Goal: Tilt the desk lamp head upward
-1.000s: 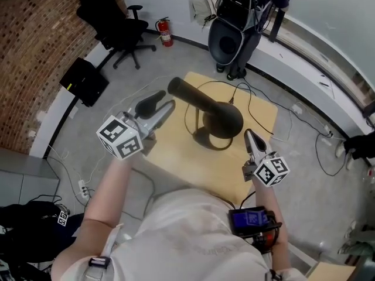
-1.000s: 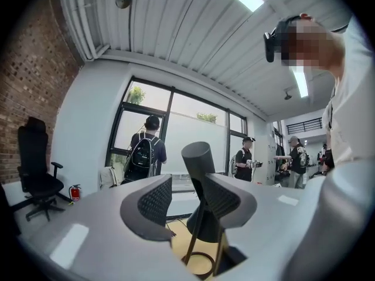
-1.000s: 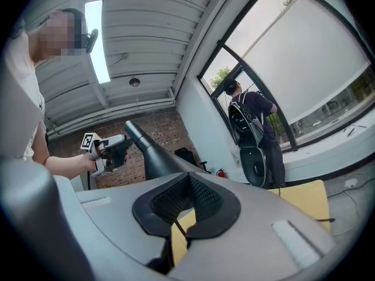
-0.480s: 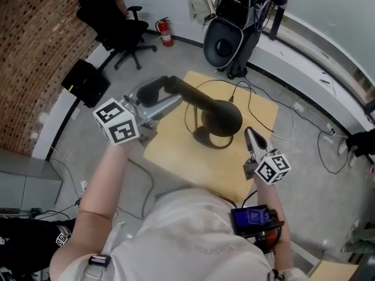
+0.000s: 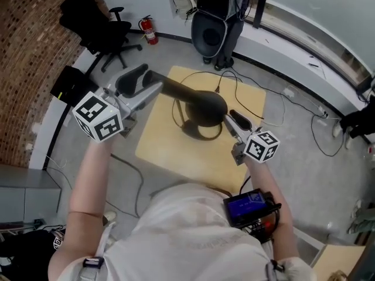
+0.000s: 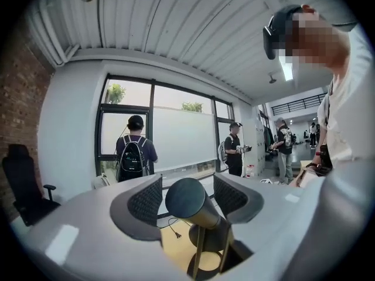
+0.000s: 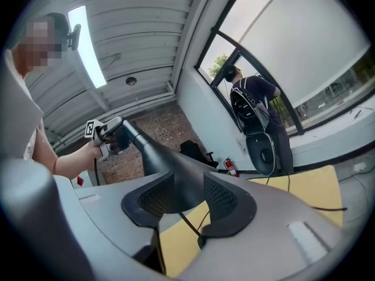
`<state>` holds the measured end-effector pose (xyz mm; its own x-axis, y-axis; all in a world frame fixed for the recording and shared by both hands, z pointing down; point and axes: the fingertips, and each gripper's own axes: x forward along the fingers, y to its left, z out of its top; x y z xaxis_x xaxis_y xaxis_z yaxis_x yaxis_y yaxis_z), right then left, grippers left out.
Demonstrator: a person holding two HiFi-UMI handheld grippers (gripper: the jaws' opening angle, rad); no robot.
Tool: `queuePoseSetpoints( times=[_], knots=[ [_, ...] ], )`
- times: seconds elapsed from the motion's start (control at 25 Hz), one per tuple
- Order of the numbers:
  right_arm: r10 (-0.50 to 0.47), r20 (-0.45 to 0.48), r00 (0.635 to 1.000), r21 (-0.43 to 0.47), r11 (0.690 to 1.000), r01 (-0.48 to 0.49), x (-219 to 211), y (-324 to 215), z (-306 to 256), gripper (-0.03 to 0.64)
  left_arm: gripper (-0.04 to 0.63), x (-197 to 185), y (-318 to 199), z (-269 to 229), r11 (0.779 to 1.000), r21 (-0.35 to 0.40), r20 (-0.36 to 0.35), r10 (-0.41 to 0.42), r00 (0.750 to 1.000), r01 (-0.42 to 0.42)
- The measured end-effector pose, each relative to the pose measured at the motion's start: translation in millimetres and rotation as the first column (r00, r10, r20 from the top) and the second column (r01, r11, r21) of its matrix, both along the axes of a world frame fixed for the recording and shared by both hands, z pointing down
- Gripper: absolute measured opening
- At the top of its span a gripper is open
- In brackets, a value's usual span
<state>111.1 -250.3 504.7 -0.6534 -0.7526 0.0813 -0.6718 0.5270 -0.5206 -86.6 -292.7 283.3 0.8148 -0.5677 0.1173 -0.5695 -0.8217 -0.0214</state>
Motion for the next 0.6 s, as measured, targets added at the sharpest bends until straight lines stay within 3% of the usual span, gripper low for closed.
queuePoseSetpoints(
  times=[0.16, 0.36, 0.6],
  knots=[
    [0.005, 0.061, 0.998, -0.069, 0.998, -0.001, -2, -12, 9, 0.258, 0.275, -2, 6, 8, 1.0, -0.003, 0.055, -0.028, 0.998, 0.028],
    [0.028, 0.15, 0.988, -0.166, 0.986, -0.003, -1, -25, 25, 0.332, 0.278, -3, 1, 15, 0.997, -0.02, 0.082, -0.073, 0.994, 0.075],
    [0.014, 0.257, 0.966, -0.197, 0.98, 0.038, -2, -27, 27, 0.325, 0.27, 0, 2, 16, 0.994, 0.041, 0.171, -0.11, 0.979, 0.105]
  ],
)
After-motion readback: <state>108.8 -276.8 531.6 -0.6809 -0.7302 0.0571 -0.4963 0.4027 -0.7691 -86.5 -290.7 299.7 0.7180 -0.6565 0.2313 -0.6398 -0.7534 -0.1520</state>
